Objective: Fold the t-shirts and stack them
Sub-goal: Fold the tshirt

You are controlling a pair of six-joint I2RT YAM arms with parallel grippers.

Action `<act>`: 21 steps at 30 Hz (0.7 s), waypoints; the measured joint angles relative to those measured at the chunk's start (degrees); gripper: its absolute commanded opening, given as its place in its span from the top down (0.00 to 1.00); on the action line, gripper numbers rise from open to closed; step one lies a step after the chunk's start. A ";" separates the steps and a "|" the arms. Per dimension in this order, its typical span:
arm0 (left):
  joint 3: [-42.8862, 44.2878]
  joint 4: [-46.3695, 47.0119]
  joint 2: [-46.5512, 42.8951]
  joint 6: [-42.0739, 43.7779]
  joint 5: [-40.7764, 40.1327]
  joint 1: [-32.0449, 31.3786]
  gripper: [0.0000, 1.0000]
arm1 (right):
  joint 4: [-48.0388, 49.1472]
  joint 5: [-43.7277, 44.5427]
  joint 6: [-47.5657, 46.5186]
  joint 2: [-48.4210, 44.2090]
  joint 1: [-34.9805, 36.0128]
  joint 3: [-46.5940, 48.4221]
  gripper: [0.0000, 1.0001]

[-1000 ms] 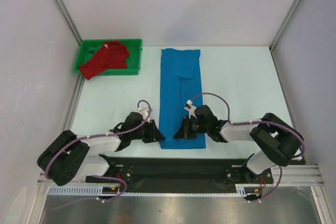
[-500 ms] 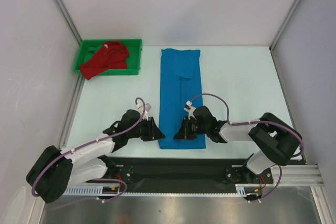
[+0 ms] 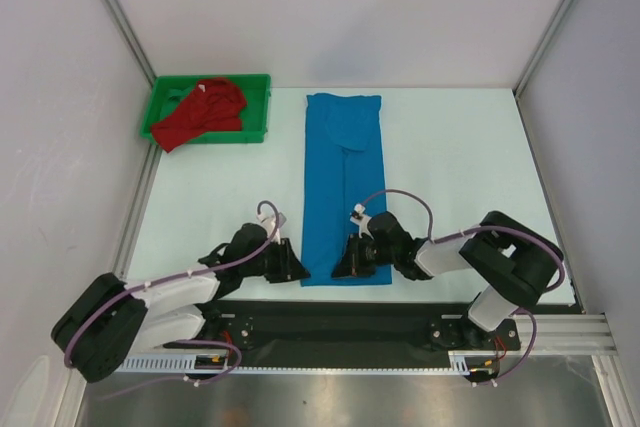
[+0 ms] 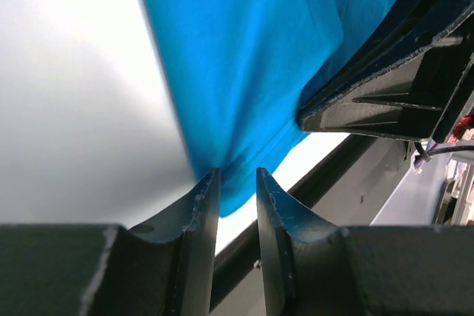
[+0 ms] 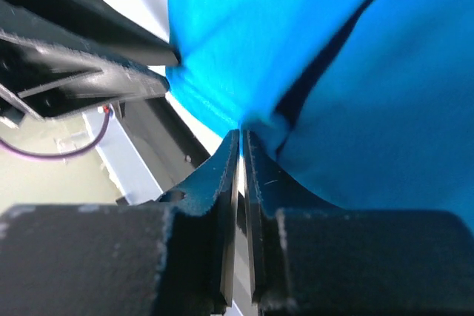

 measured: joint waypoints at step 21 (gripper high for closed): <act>5.20 -7.28 -1.51 -0.37 -0.63 -0.72 0.64 | -12.66 1.36 -4.02 -22.99 -9.09 -2.91 0.84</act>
